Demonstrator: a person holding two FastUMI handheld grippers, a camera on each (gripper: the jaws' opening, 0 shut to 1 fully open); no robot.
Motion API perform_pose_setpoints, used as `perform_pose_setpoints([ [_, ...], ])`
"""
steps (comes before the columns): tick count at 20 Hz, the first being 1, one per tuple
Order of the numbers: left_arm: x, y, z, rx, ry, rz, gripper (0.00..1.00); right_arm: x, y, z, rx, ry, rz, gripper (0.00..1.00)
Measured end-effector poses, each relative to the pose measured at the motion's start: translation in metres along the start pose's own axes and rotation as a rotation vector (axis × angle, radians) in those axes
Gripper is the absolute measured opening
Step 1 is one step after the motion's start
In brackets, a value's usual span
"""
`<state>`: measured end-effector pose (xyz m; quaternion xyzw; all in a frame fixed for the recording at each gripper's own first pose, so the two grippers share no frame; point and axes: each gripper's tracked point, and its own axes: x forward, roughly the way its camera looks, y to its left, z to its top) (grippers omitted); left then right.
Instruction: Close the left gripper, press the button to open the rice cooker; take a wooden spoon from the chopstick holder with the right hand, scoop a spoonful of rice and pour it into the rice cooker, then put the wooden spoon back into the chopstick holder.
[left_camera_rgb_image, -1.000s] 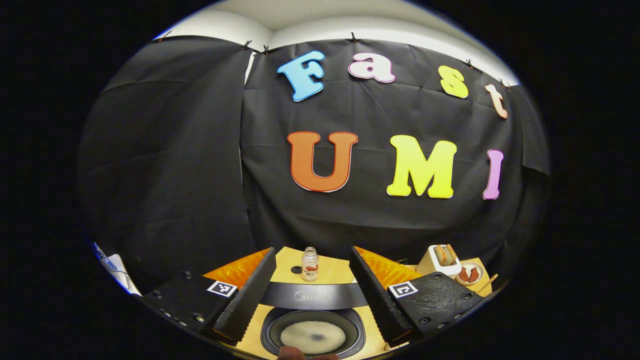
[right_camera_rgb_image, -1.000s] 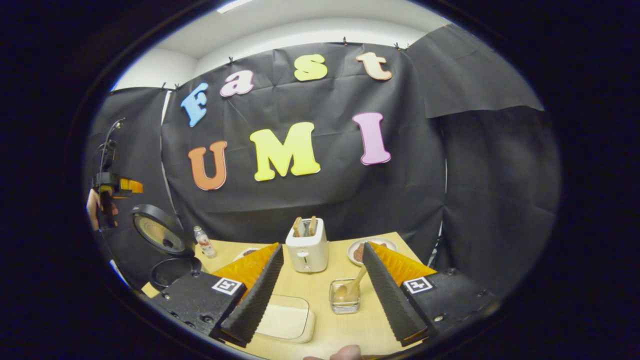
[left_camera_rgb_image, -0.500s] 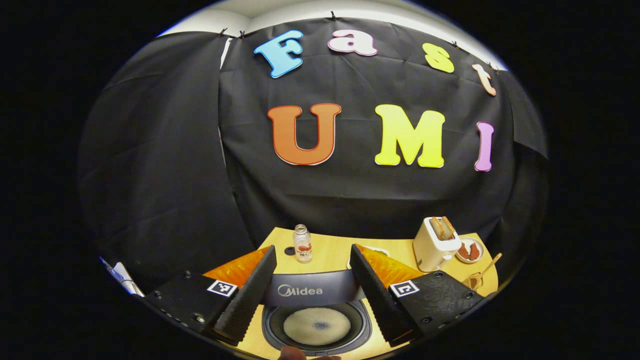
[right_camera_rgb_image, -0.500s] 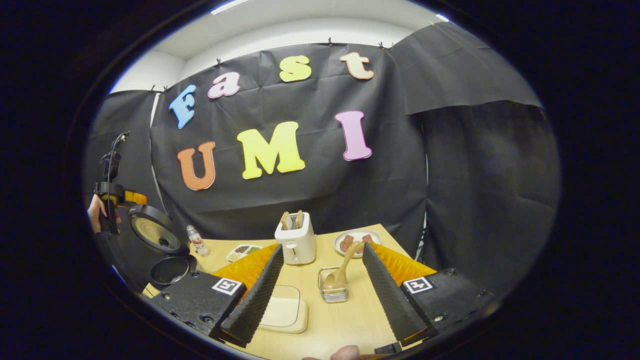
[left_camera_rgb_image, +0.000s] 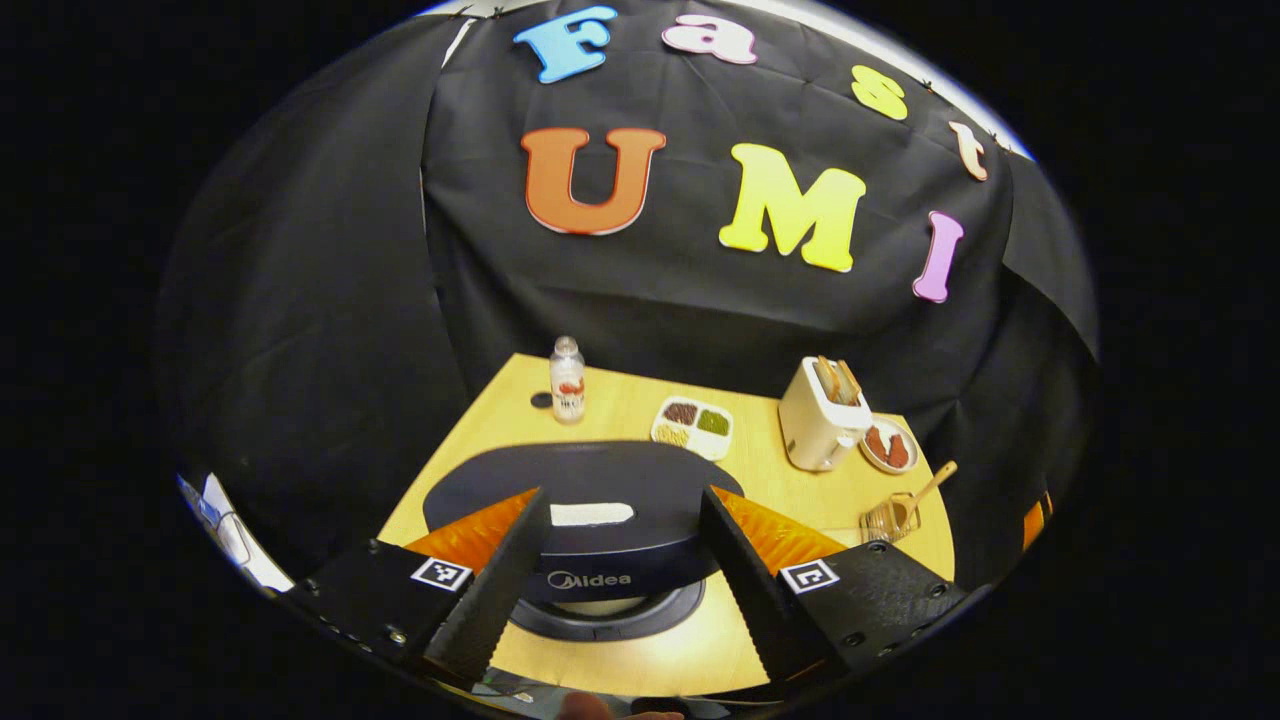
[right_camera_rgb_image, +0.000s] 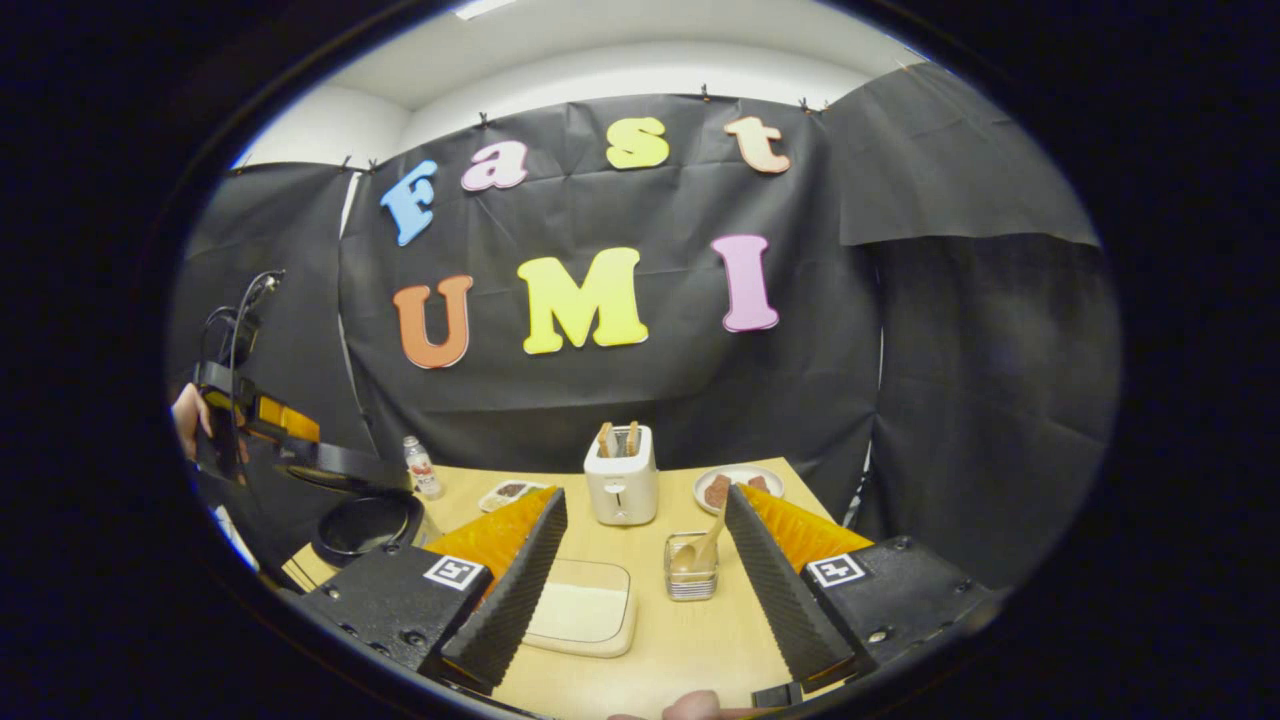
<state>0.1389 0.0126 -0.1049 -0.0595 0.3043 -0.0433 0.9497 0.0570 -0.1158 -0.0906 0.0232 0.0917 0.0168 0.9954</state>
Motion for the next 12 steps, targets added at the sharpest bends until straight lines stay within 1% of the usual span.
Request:
perform_pose_setpoints([
  [3,0.002,0.0,-0.032,-0.009,0.053,-0.009,0.97,0.004,0.011,-0.005,-0.014,0.019,0.03,0.99],
  [4,-0.005,0.003,-0.043,-0.01,0.064,-0.006,0.97,0.007,0.014,-0.006,-0.019,0.025,0.041,0.99],
  [7,0.002,0.007,-0.065,-0.016,0.116,-0.007,0.96,0.015,0.022,-0.002,-0.031,0.024,0.062,1.0],
  [11,0.015,0.009,-0.095,-0.096,0.213,-0.01,0.95,0.026,0.029,0.001,-0.04,0.022,0.079,0.99],
  [12,0.026,0.009,-0.099,-0.105,0.233,-0.009,0.96,0.029,0.032,0.0,-0.042,0.031,0.088,1.0],
])
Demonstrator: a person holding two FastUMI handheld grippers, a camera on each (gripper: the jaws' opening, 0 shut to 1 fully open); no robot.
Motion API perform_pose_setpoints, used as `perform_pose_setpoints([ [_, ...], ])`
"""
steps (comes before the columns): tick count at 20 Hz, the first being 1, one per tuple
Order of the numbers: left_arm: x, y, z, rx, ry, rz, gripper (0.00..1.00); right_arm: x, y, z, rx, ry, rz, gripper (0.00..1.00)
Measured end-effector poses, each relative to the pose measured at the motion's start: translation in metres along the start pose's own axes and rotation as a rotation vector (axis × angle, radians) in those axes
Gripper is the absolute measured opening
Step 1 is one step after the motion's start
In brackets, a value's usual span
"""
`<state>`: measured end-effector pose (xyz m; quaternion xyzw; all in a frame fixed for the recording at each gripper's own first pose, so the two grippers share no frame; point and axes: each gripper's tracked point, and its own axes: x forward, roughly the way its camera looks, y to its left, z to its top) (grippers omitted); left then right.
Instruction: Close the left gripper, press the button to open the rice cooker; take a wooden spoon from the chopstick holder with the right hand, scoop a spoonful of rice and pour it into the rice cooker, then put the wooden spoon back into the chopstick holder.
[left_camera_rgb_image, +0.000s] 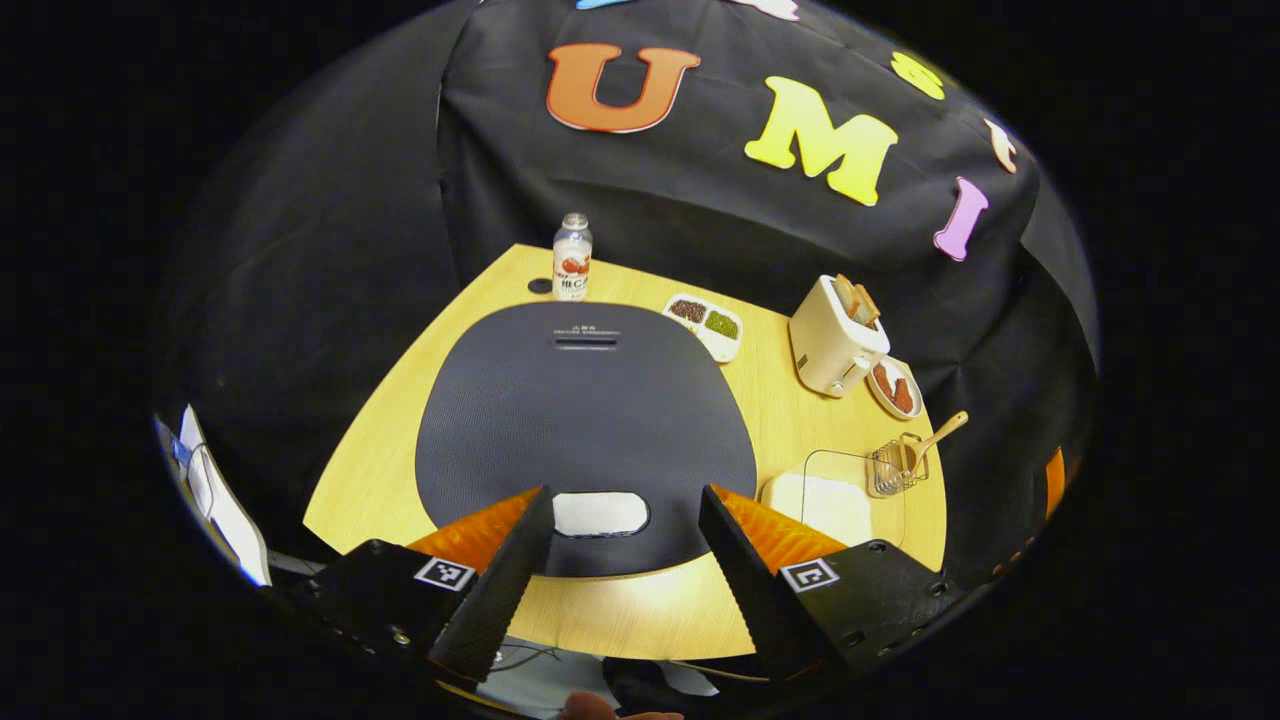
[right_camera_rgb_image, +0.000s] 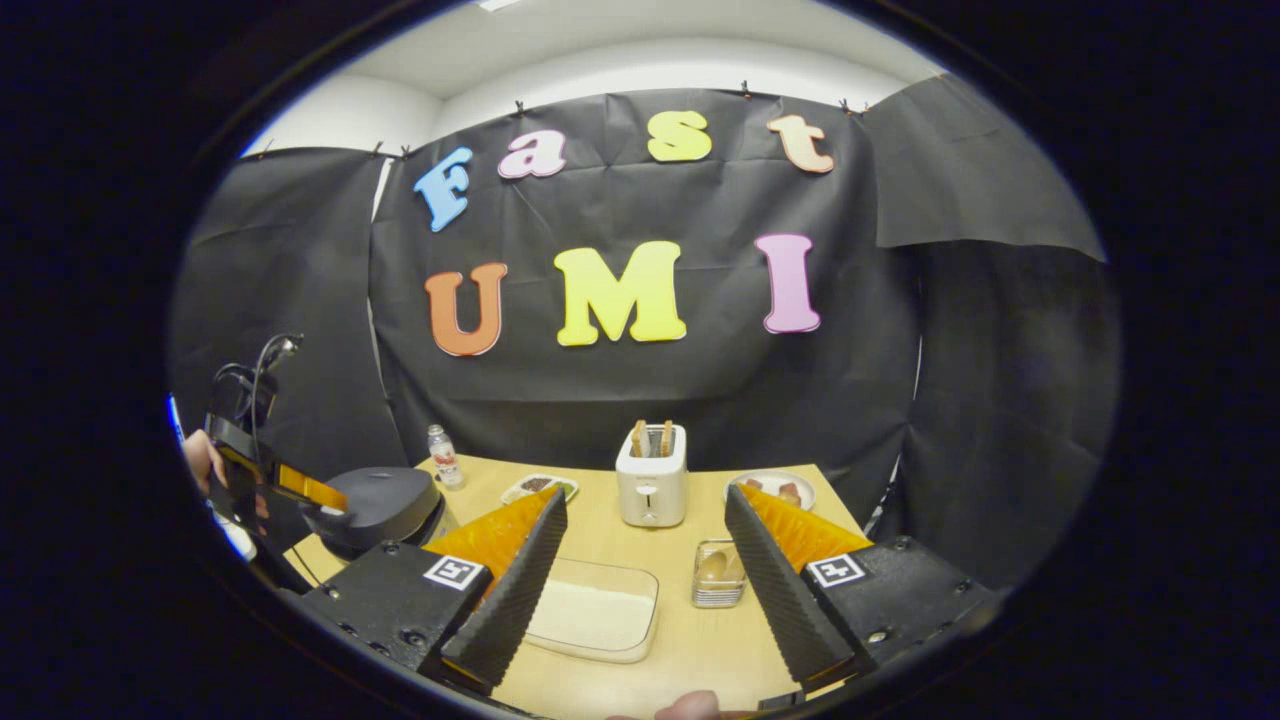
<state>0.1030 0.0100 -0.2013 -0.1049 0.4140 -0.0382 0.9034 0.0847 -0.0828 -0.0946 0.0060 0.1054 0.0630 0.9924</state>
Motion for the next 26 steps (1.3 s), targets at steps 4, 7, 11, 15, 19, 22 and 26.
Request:
perform_pose_setpoints([
  [4,0.01,0.002,-0.008,0.017,0.04,0.01,0.96,0.02,0.001,0.0,-0.003,0.017,0.023,1.0],
  [7,0.011,0.003,-0.013,-0.006,0.077,0.013,0.96,0.035,0.003,-0.002,0.011,0.026,0.043,1.0],
  [11,0.018,0.005,-0.025,0.065,0.102,0.066,0.98,0.057,0.005,-0.007,0.038,0.046,0.079,1.0],
  [15,0.017,0.004,-0.02,0.011,0.079,0.093,0.97,0.075,0.005,-0.011,0.067,0.064,0.118,1.0],
  [19,0.018,0.008,-0.021,-0.023,0.038,0.122,0.98,0.09,0.005,-0.017,0.08,0.086,0.167,1.0],
  [22,0.021,0.006,-0.017,-0.033,0.004,0.17,0.98,0.098,0.008,-0.025,0.095,0.115,0.204,1.0],
  [26,0.014,0.004,-0.008,-0.006,-0.052,0.237,0.97,0.103,0.01,-0.02,0.088,0.106,0.239,1.0],
])
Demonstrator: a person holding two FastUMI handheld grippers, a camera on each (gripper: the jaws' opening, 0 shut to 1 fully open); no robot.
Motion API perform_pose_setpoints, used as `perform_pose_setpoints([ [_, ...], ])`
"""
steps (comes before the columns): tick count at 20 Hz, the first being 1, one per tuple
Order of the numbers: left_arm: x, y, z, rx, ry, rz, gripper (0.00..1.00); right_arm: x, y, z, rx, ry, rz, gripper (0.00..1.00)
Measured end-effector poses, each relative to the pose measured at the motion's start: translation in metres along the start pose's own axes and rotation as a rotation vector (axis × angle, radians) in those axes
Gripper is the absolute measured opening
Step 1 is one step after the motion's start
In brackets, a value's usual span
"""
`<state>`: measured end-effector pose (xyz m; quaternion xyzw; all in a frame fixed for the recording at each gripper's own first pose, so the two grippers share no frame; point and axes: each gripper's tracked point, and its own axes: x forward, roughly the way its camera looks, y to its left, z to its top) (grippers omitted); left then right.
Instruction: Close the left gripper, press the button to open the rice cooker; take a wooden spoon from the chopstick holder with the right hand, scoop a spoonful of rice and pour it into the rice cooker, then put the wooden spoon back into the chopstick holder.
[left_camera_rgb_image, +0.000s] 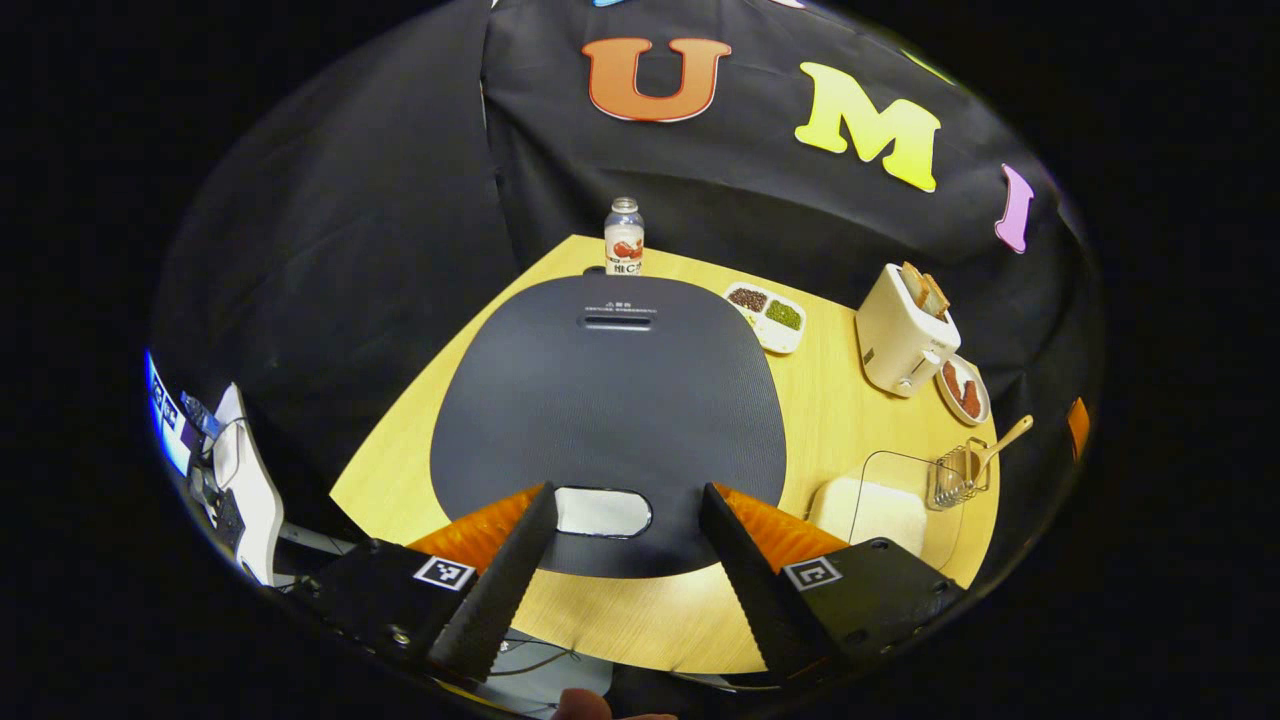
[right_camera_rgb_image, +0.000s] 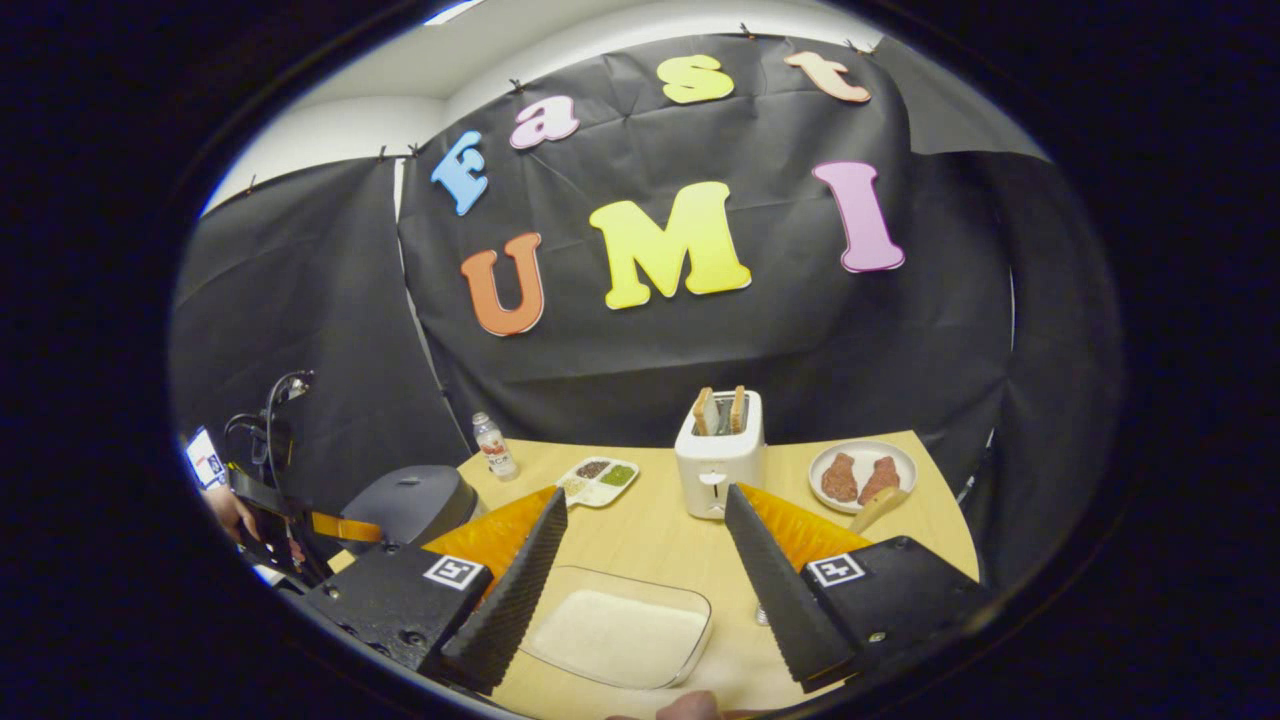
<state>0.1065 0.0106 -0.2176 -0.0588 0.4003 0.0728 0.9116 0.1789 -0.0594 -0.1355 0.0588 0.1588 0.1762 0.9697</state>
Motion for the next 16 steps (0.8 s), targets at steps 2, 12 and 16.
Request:
perform_pose_setpoints([
  [2,-0.006,-0.001,0.002,0.006,-0.012,0.004,0.96,0.0,0.002,-0.001,0.005,0.001,0.013,1.0],
  [12,-0.01,-0.003,-0.02,-0.001,0.039,-0.016,0.97,-0.005,0.005,0.004,-0.002,-0.014,0.034,1.0],
  [16,-0.01,-0.002,-0.026,-0.027,0.032,-0.017,0.96,-0.007,0.006,0.001,0.024,-0.009,0.028,1.0],
])
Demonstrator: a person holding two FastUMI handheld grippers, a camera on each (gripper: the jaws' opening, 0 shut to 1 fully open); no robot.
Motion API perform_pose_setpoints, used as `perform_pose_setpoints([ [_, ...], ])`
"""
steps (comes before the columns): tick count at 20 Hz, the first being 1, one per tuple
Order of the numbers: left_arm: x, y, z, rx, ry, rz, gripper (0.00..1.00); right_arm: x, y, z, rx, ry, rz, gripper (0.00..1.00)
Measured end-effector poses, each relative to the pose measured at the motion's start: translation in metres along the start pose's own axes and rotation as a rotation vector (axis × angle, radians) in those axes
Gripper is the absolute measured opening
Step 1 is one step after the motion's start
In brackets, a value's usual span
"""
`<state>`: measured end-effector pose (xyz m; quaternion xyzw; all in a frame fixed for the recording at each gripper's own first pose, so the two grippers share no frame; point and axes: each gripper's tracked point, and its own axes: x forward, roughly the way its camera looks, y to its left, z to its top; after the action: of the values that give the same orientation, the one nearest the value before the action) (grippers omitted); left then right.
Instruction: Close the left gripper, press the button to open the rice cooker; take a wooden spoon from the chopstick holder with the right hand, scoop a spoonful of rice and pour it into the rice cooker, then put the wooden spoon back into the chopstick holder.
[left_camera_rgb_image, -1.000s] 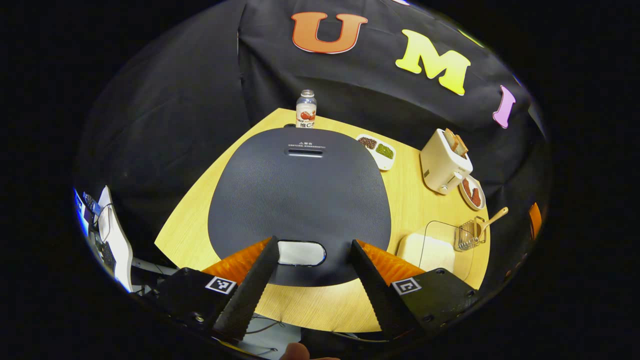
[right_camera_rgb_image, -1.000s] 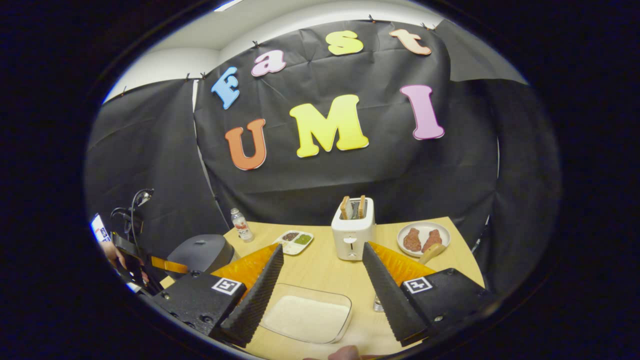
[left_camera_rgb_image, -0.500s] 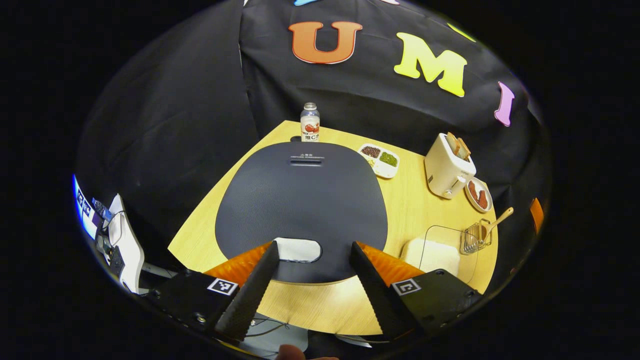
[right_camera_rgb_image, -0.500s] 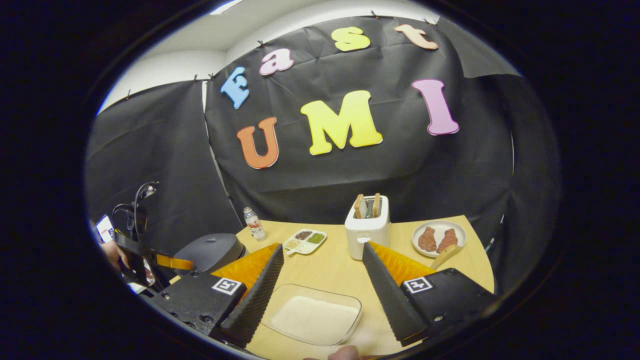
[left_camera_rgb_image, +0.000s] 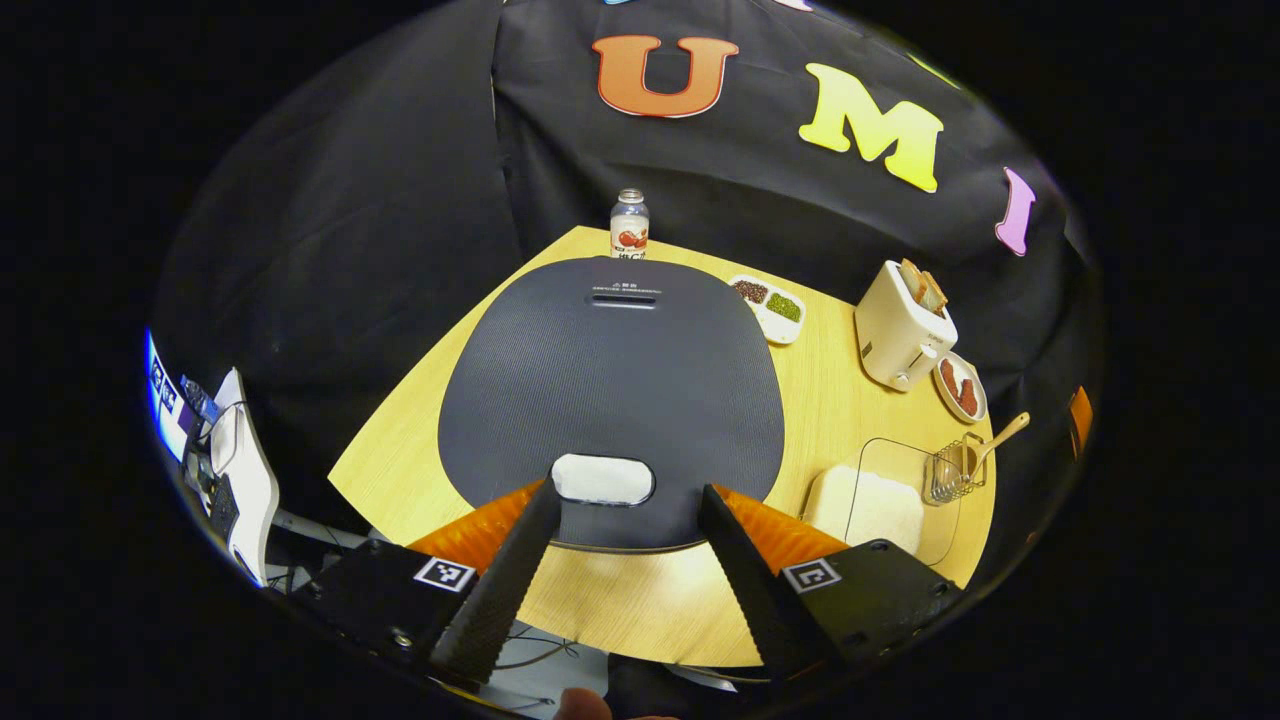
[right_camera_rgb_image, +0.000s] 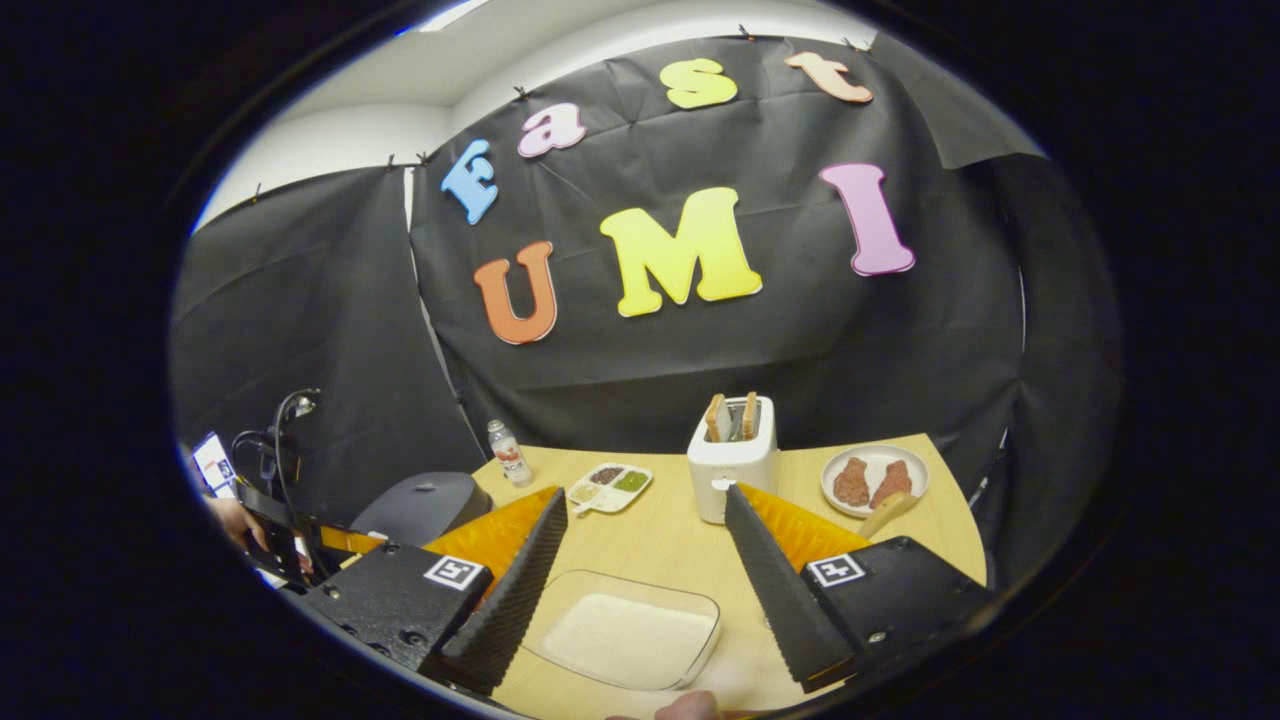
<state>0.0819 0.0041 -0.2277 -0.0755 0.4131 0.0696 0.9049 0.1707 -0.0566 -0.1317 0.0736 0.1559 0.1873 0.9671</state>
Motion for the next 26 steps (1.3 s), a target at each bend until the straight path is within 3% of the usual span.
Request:
perform_pose_setpoints([
  [7,-0.003,-0.001,0.002,0.006,-0.051,-0.015,0.96,-0.021,0.008,0.019,-0.036,-0.063,-0.05,0.99],
  [13,-0.029,-0.01,-0.02,-0.058,-0.081,-0.148,0.95,-0.087,0.029,0.025,-0.047,-0.127,-0.152,1.0],
  [20,-0.132,-0.024,-0.011,0.047,-0.378,-0.294,0.95,-0.173,0.078,0.012,-0.111,-0.164,-0.255,1.0],
  [26,-0.244,-0.051,0.002,0.155,-0.716,-0.356,0.94,-0.222,0.121,0.007,-0.154,-0.199,-0.258,0.99],
])
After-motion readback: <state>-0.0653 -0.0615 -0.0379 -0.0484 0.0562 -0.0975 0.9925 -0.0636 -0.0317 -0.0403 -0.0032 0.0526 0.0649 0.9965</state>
